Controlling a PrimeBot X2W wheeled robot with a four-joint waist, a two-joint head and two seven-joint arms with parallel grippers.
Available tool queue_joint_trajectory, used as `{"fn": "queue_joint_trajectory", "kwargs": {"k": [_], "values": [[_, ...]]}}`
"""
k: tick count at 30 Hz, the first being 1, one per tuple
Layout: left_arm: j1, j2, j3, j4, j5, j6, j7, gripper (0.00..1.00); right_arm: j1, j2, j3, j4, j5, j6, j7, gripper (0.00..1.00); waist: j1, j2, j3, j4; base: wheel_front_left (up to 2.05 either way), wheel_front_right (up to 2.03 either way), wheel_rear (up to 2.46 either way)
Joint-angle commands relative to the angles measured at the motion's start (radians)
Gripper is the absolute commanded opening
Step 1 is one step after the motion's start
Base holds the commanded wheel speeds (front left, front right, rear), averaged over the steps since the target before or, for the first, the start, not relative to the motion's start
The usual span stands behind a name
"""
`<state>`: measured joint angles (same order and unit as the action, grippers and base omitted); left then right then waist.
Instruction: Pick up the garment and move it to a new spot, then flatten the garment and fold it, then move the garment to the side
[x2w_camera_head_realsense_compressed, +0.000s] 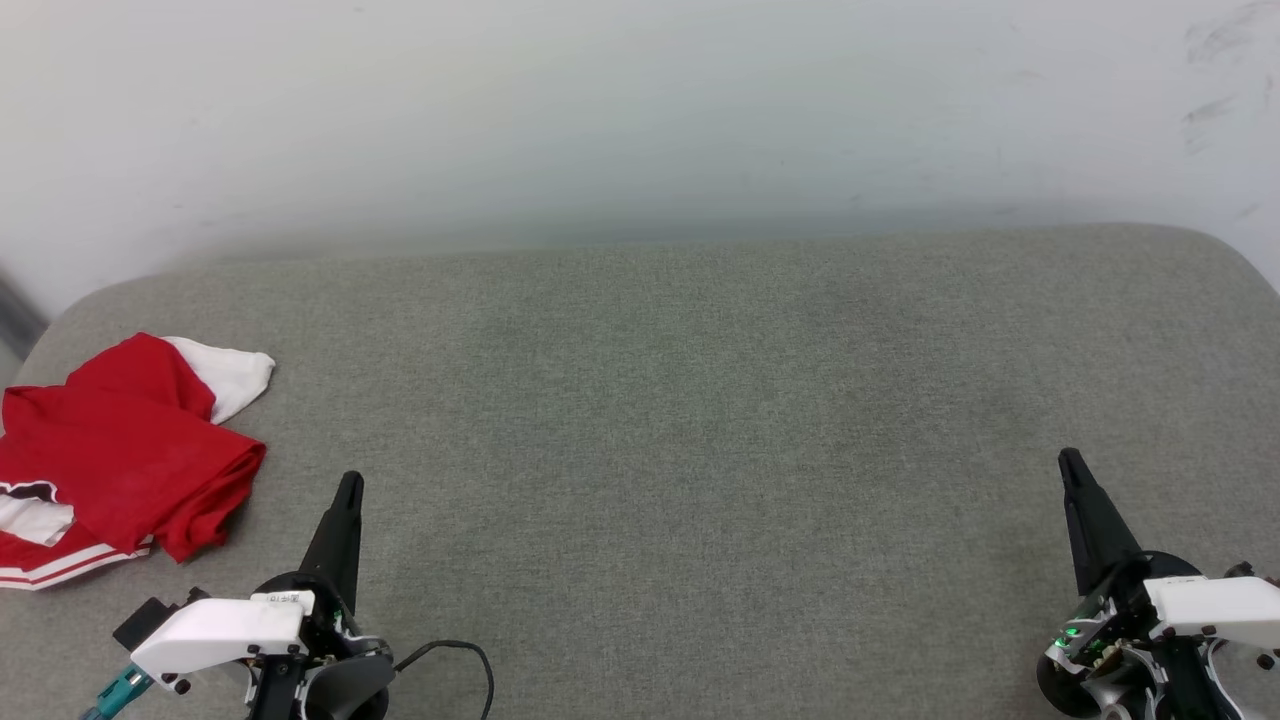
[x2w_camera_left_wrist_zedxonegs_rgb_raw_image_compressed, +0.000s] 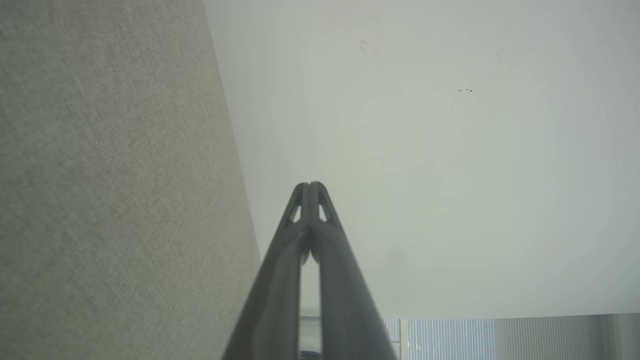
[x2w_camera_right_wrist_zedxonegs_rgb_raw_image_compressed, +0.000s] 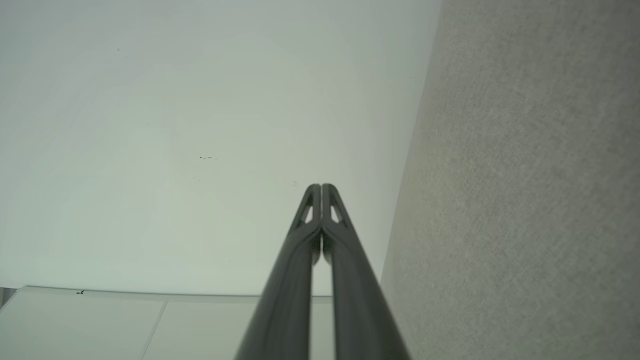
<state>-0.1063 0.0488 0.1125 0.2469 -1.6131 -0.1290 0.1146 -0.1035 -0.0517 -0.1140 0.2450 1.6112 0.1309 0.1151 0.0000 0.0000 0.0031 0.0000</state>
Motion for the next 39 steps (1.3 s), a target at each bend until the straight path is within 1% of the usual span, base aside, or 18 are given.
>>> {"fn": "queue_joint_trajectory", "kwargs": {"k": [1,39], "values": [[-0.007,0.003,0.003,-0.001,0.000,-0.004,0.002,0.00,-0.011,0.003,0.000,0.001,0.004,0.000,0.001,0.00,0.0000,0.0000,0.000,0.000,0.00,0.00,0.00],[-0.007,0.003,0.003,-0.001,0.000,-0.004,0.002,0.00,-0.011,0.003,0.000,0.001,0.004,0.000,0.001,0.00,0.0000,0.0000,0.000,0.000,0.00,0.00,0.00]]}}
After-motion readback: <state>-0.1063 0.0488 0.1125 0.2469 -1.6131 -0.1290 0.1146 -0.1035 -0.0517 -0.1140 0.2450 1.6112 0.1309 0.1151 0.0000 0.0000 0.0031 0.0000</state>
